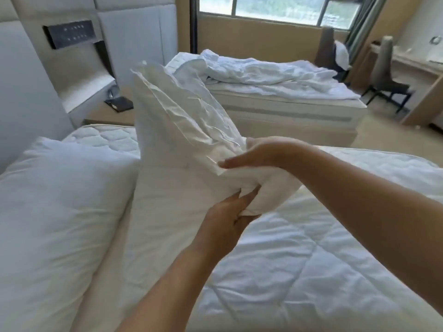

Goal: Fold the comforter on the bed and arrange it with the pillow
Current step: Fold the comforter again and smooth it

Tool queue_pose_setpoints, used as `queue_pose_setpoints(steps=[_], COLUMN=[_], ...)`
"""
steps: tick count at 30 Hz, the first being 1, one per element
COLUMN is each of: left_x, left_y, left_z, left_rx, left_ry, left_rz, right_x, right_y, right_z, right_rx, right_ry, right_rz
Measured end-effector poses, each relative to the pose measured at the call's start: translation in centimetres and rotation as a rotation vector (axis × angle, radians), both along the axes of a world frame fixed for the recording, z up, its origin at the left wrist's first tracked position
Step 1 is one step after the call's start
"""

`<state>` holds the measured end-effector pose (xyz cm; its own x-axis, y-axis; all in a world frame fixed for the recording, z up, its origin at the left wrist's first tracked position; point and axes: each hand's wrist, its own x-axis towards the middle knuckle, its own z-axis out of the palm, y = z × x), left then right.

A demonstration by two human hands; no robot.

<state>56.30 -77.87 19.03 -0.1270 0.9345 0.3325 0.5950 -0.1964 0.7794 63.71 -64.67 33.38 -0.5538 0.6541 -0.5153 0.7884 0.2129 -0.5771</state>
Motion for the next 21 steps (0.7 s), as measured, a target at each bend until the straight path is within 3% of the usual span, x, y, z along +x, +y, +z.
queue_pose_setpoints(steps=[1, 3, 9, 12, 15, 17, 19, 21], left_x=[0.7, 1.6, 2.8, 3.0, 2.2, 2.1, 2.3, 2.7], left_y=[0.1, -0.1, -2.2, -2.4, -2.7, -3.3, -3.5, -3.4], left_z=[-0.8, -2.8, -8.0, -8.6, -8.5, -8.1, -8.3, -9.6], left_rx=[-0.020, -0.082, -0.247, -0.174, 0.047, 0.133, 0.074, -0.115], left_ry=[0.003, 0.014, -0.180, -0.016, 0.251, 0.317, 0.346, 0.396], left_rz=[-0.025, -0.072, -0.178, -0.132, 0.037, 0.129, 0.216, 0.239], right_x=[0.3, 1.3, 8.2, 11.2, 14.6, 17.5, 20.7, 23.4], right_y=[-0.5, -0.3, 2.8, 1.6, -0.4, -2.0, -3.6, -5.1], right_z=[-1.6, -5.7, -16.0, -16.4, -13.4, -11.4, -11.0, -13.5], right_rx=[0.204, 0.298, 0.051, 0.032, 0.147, 0.212, 0.248, 0.154], right_ry=[-0.131, -0.244, 0.159, 0.377, 0.554, 0.644, 0.693, 0.682], right_rz=[0.012, -0.064, -0.415, -0.481, -0.465, -0.493, -0.580, -0.696])
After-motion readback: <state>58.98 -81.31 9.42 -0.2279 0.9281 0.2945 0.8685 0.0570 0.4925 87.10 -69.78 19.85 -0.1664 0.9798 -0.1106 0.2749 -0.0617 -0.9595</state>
